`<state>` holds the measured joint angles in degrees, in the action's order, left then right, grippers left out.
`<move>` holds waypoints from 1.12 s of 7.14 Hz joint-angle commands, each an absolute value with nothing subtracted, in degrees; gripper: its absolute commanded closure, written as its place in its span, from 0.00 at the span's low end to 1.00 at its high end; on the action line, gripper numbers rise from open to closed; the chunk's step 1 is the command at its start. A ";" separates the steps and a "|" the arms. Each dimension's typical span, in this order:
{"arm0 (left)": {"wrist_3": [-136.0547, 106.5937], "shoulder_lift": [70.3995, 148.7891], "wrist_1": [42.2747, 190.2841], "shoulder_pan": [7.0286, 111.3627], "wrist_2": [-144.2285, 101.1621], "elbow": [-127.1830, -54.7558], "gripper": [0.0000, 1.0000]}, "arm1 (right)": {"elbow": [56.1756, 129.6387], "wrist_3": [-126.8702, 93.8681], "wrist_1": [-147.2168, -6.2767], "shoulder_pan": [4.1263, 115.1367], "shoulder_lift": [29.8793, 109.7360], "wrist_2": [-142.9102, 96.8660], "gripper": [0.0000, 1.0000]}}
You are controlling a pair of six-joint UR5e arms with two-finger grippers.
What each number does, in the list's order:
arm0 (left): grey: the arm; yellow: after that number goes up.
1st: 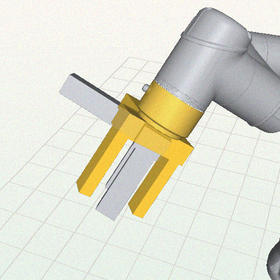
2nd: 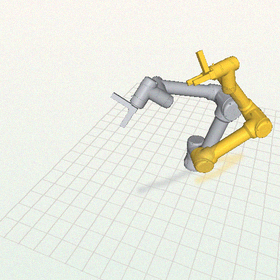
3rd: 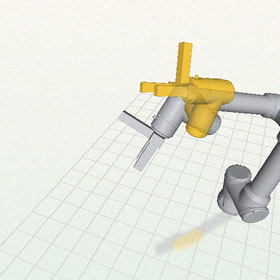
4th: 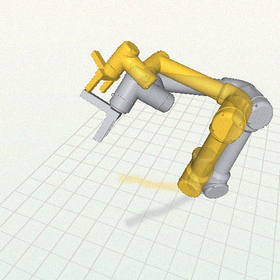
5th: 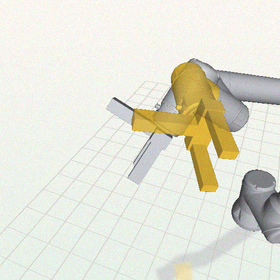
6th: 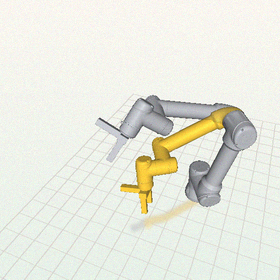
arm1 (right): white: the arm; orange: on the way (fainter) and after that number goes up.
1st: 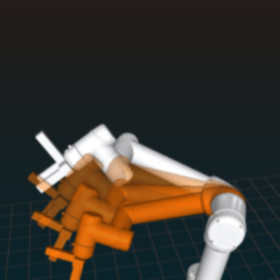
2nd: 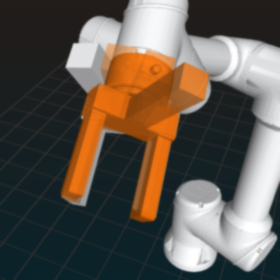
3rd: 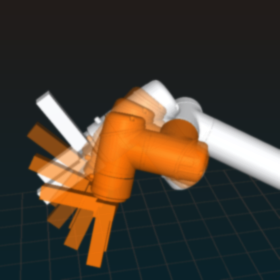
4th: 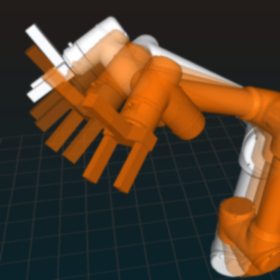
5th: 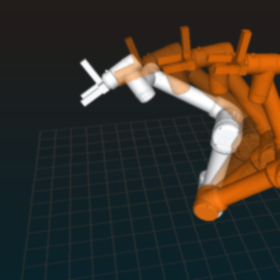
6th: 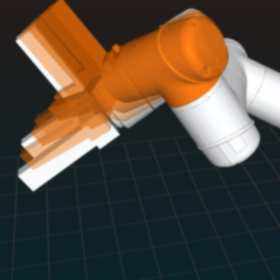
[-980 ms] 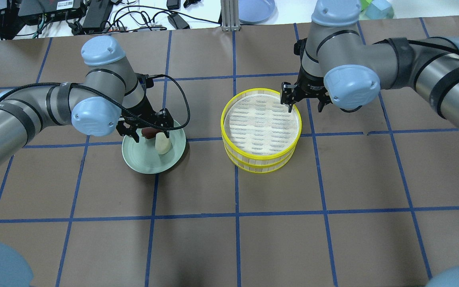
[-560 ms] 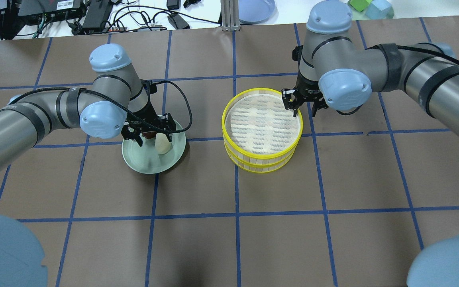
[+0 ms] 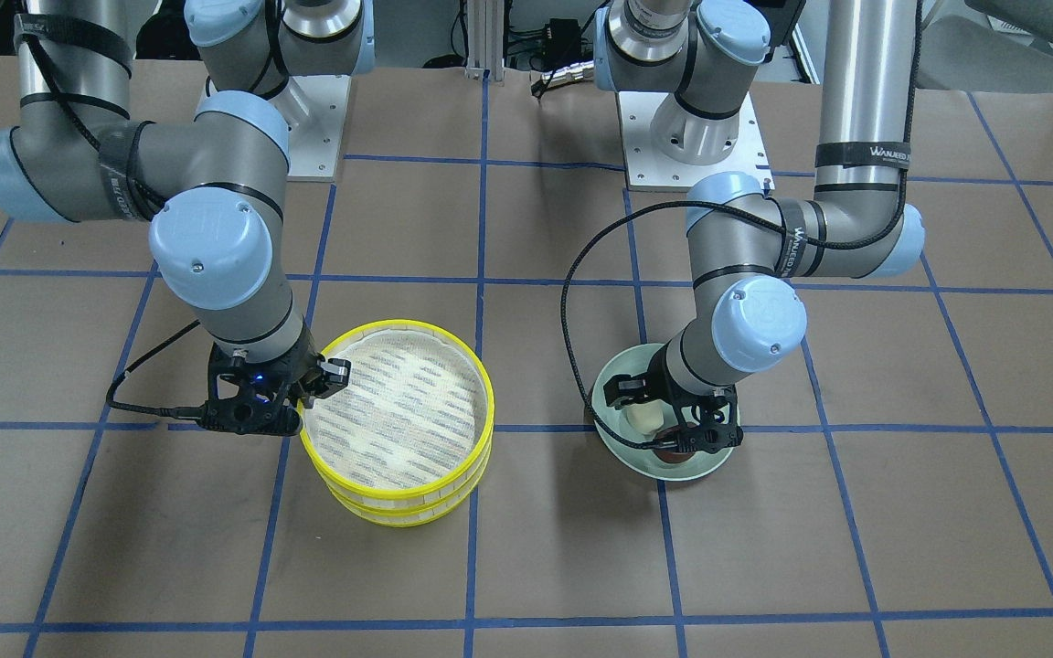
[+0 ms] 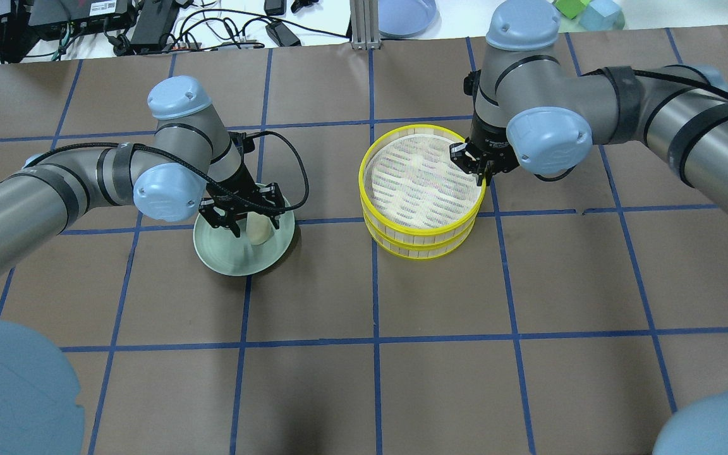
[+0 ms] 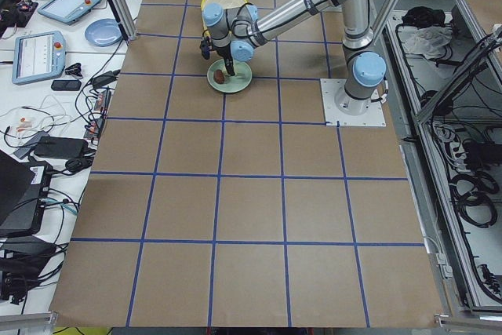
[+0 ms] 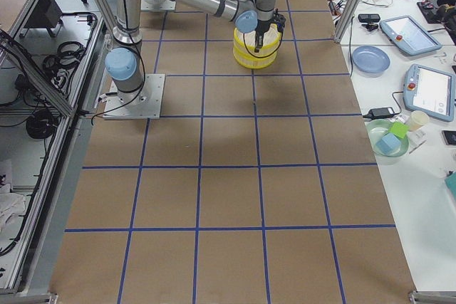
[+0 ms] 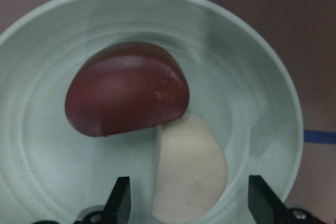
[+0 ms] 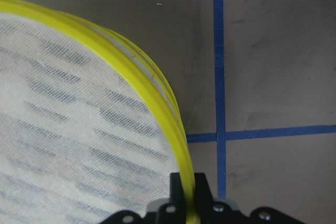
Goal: Place buns in different layers of steamer
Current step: 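Lift the top tier away with the right gripper while the left lifts the bun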
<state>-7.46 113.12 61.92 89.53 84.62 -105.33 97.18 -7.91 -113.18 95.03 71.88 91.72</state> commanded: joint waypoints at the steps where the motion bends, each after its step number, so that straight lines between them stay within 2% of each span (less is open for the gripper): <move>1: -7.12 113.29 61.79 89.56 85.95 -104.94 0.80 | 95.20 -7.21 -107.00 94.49 76.44 89.75 1.00; 3: -6.86 112.68 61.70 89.56 86.31 -104.51 0.89 | 88.97 -3.89 -96.19 90.90 78.74 89.74 1.00; 4: -4.59 111.46 61.44 89.56 86.31 -102.76 1.00 | 88.68 1.35 -95.89 86.62 78.84 89.65 1.00; 8: -10.93 108.99 62.40 92.70 83.25 -94.24 1.00 | 88.77 12.81 -95.36 74.19 80.51 89.82 1.00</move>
